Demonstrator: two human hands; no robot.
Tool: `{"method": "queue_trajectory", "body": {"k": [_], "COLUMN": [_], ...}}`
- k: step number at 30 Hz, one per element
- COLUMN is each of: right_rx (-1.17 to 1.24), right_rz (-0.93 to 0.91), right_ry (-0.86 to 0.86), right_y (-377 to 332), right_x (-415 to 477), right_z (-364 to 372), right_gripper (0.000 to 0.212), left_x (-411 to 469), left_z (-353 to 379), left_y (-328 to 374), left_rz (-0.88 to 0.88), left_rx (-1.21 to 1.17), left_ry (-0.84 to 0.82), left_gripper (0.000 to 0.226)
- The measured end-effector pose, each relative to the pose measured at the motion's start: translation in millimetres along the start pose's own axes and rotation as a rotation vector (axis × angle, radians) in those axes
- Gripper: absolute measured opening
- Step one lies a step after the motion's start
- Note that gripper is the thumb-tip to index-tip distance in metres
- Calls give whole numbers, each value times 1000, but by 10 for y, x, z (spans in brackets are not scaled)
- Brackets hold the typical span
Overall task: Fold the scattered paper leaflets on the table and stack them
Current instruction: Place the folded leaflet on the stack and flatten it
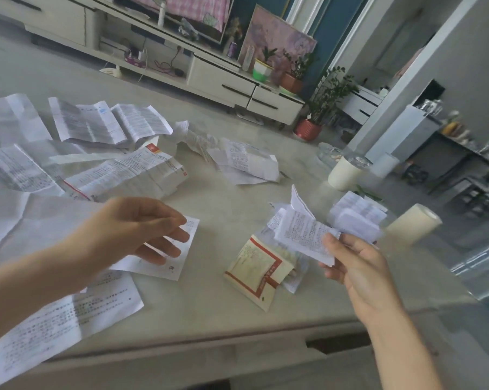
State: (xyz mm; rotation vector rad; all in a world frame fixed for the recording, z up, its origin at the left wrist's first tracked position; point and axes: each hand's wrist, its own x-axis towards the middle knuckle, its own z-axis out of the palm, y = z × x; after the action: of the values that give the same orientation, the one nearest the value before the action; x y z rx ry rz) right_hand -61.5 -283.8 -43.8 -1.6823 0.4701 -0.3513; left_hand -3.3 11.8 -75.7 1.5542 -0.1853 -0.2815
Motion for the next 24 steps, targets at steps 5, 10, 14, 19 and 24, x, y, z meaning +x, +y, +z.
{"method": "queue_trajectory", "body": {"k": [5, 10, 14, 19, 24], "right_rx": [3, -156, -429, -507, -832], "right_rz": [86, 62, -79, -372, -567], "right_ry": [120, 202, 314, 301, -31], "right_y": [185, 255, 342, 185, -106], "right_x": [117, 227, 240, 183, 646], "right_z": [82, 134, 113, 286, 909], "right_gripper": [4, 18, 32, 13, 21], "left_x": [-16, 26, 38, -14, 9], "left_z": [18, -29, -30, -50, -116], "left_y": [-62, -112, -120, -7, 137], "left_rz": [-17, -29, -22, -23, -42], "left_rx": [4, -9, -13, -55, -82], "left_ry": [-58, -31, -61, -66, 18], "left_gripper": [2, 16, 18, 21, 13]}}
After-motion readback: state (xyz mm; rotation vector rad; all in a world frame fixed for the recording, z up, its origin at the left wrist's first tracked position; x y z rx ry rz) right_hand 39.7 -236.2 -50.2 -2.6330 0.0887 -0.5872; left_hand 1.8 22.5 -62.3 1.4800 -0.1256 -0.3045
